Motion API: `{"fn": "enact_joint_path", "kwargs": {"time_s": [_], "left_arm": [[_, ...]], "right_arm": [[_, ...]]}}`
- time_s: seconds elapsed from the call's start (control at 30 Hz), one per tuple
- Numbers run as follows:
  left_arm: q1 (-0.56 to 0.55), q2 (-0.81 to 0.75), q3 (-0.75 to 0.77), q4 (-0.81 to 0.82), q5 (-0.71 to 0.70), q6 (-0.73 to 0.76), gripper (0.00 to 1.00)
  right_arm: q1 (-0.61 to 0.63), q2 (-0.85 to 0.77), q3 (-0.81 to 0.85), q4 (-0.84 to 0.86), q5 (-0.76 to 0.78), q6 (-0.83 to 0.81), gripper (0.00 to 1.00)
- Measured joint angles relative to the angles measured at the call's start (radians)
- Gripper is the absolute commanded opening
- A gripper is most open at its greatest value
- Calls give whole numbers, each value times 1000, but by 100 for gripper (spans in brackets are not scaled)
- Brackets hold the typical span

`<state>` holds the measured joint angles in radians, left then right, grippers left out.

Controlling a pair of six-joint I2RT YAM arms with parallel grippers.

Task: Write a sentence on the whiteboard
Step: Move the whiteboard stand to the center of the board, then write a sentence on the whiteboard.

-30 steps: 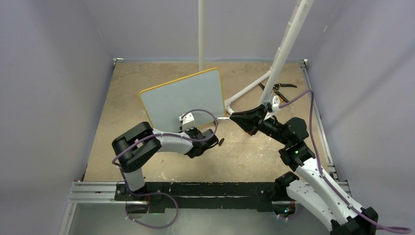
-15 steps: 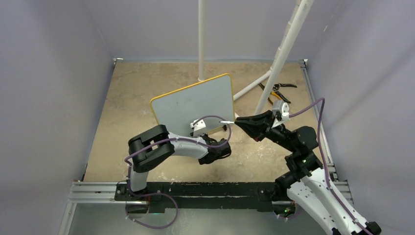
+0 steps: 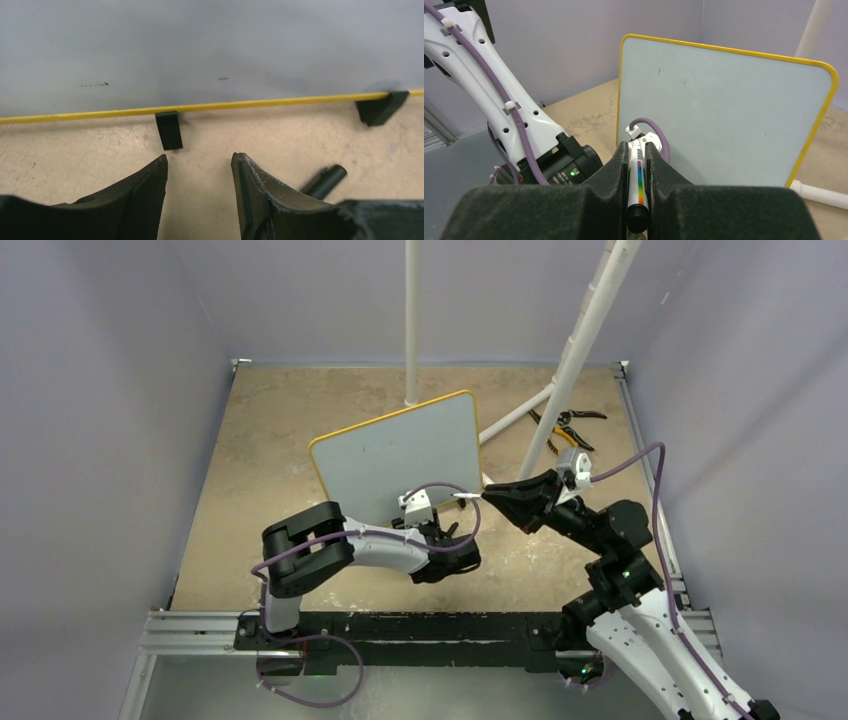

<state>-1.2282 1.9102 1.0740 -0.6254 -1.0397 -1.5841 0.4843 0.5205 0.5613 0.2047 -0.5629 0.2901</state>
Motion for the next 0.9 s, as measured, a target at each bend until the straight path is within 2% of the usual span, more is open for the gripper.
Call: {"fn": "enact_joint_path", "kwargs": {"time_s": [0.3, 0.4, 0.53, 0.63, 0.73, 0.9], "left_arm": [[-81, -152, -7, 24, 21, 108, 57], [-99, -285, -59, 90, 53, 214, 58], [-102, -522, -183, 204, 126, 401, 69], [-101, -661, -217, 250, 183, 539, 70], [-101, -745, -192, 261, 233, 678, 70], [-67, -757, -40, 220, 344, 898, 70]], "right_arm": [[0, -32, 87, -78, 42, 8, 0], [0, -33, 124, -92, 61, 16, 0], [0, -40, 159, -114, 103, 32, 0], [0, -42, 180, -123, 134, 52, 0], [0, -39, 192, -127, 155, 71, 0], [0, -11, 207, -139, 179, 87, 0]]}}
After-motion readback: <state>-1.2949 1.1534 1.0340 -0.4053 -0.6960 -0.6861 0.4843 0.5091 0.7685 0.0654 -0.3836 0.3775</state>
